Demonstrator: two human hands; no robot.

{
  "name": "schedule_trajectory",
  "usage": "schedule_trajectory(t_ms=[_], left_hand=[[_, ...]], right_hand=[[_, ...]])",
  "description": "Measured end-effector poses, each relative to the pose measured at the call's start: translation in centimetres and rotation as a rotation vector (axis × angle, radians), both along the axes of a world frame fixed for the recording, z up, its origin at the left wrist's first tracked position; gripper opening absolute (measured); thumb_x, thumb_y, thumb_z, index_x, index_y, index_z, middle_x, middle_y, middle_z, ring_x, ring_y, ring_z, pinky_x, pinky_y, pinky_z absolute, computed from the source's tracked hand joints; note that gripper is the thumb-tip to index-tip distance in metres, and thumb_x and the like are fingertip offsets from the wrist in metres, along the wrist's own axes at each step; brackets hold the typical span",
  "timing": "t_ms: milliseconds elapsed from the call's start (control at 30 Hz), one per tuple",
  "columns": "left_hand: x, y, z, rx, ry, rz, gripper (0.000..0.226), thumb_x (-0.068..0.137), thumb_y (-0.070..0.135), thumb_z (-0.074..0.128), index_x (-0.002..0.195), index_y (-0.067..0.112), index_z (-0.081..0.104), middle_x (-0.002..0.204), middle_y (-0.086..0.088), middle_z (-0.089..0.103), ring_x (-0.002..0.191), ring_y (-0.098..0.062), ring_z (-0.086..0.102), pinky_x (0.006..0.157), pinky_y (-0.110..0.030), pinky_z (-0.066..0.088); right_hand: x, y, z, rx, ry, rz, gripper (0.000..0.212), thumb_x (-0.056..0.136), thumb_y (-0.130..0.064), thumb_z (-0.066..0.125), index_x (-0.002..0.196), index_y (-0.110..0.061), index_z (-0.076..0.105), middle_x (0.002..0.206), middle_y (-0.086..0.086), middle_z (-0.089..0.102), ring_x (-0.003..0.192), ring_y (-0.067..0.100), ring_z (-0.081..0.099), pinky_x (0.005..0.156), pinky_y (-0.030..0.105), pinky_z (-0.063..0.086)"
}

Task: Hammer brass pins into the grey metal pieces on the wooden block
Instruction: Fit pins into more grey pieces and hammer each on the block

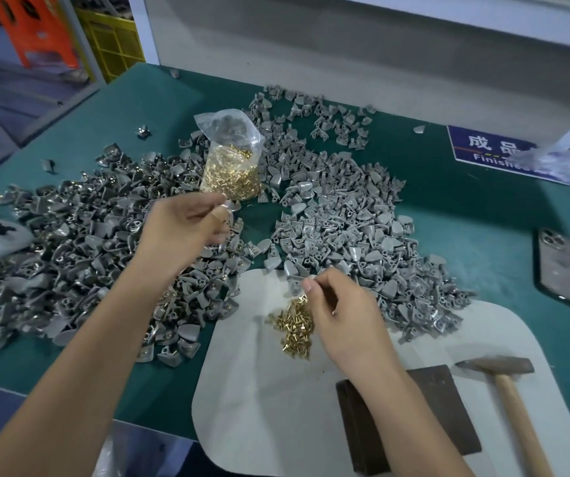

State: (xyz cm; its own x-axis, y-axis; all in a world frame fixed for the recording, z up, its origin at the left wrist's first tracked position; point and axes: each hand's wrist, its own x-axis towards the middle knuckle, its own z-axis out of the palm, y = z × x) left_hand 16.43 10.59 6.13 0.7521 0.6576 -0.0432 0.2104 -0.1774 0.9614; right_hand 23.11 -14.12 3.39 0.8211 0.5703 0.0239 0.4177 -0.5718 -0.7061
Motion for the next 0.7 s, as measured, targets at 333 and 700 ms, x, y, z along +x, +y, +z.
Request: schedule_trajectory(t_ms=[333, 700], left_hand=[[6.7, -1.3, -0.1, 0.927, 0.398, -0.205, 0.034, 0.099, 0.035, 0.059, 0.132, 0.027, 0.061, 0.123, 0.001, 0.067, 0.101, -0.023, 0.067, 0.081, -0.039, 0.057], [12.1, -4.2, -3.4, 1.055, 0.634, -0.223, 0.043, 0.106, 0.034, 0.032, 0.135, 0.008, 0.050, 0.138, -0.017, 0.051, 0.122, -0.041, 0.048, 0.099, -0.051, 0.042]], right_hand=[[-0.3, 0.0, 0.0, 0.025, -0.012, 0.021, 0.023, 0.100, -0.050, 0.048, 0.085, -0.033, 0.054, 0.064, -0.012, 0.057, 0.059, 0.007, 0.054, 0.053, 0.029, 0.039], [-0.3, 0.0, 0.4, 0.061, 0.000, -0.008, 0.025, 0.102, -0.048, 0.048, 0.088, -0.030, 0.057, 0.066, -0.007, 0.059, 0.059, 0.010, 0.055, 0.057, 0.041, 0.047]])
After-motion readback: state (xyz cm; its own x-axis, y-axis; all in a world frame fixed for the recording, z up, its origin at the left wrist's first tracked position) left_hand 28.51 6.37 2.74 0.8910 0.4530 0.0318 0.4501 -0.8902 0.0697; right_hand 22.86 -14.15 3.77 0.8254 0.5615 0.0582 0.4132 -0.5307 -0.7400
